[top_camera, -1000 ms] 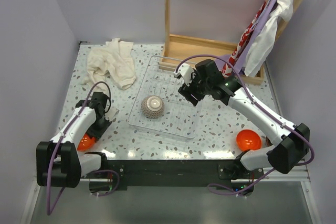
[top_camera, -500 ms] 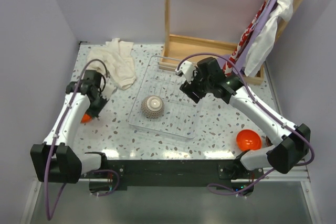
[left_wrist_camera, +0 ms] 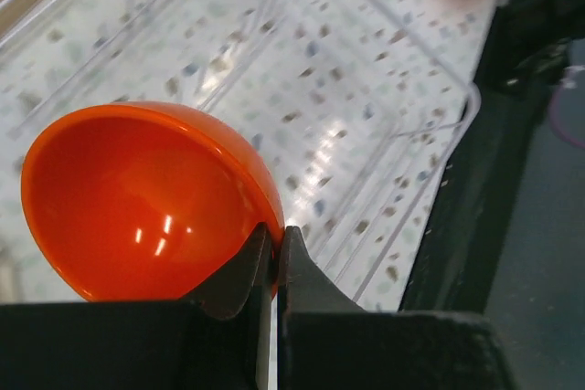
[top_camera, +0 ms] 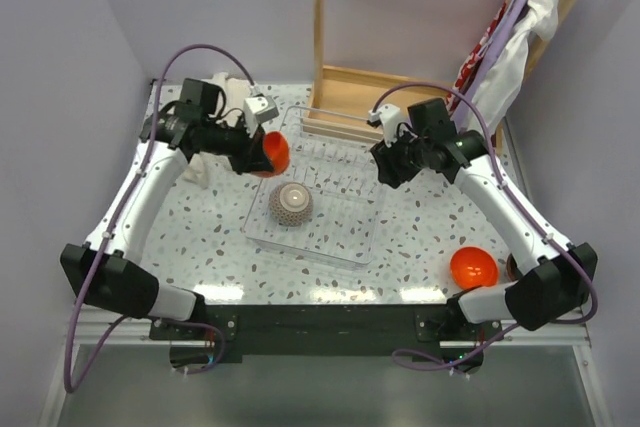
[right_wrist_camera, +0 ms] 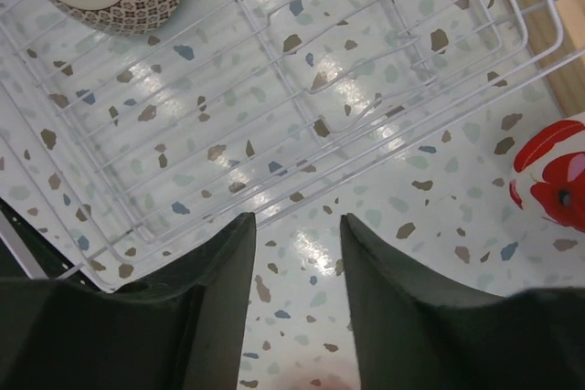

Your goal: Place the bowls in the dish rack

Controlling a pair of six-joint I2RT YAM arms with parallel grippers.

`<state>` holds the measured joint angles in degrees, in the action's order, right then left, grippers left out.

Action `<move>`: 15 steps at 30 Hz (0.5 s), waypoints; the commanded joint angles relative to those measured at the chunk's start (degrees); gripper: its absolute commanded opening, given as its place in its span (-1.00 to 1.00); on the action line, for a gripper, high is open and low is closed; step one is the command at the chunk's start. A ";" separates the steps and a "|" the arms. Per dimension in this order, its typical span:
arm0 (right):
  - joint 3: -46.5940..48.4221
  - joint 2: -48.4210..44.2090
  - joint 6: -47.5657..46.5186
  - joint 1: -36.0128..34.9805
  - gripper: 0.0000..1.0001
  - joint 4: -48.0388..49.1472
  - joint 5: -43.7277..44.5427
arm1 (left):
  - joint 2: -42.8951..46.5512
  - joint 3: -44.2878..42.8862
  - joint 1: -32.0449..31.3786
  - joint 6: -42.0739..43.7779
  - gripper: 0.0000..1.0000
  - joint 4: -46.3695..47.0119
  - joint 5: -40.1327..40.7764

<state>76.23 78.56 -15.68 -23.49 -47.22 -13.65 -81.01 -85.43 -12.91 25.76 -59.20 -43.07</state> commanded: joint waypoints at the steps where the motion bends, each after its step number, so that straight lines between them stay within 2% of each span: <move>1: 2.88 -1.84 -0.14 -0.16 -0.19 -2.61 -3.93 | -1.60 6.58 -5.10 -12.99 -1.00 23.88 -21.43; 2: 2.96 -1.84 -0.22 -0.16 -0.24 -2.79 -3.84 | -2.13 7.55 -6.50 -16.93 -1.00 27.00 -24.57; 3: 2.96 -1.84 -0.49 -0.16 -0.35 -3.05 -3.75 | -3.18 9.47 -7.30 -19.41 -1.00 30.25 -25.39; 7: 2.27 -2.54 -2.51 -0.16 -0.56 -3.58 -2.79 | -6.26 13.17 -10.29 -28.28 -1.00 45.44 -30.57; 12: 0.51 -3.50 -6.28 -0.16 -0.73 -4.98 -3.58 | -11.61 18.01 -13.89 -41.65 -1.00 65.13 -38.04; 15: -1.34 -5.08 -8.91 -0.33 -0.79 -5.25 -4.10 | -15.83 18.19 -16.36 -45.62 -1.00 68.77 -41.39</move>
<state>76.34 76.66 -20.03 -23.62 -50.87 -16.08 -93.36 -67.79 -26.50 -8.93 -7.35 -74.43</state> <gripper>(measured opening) 0.117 0.043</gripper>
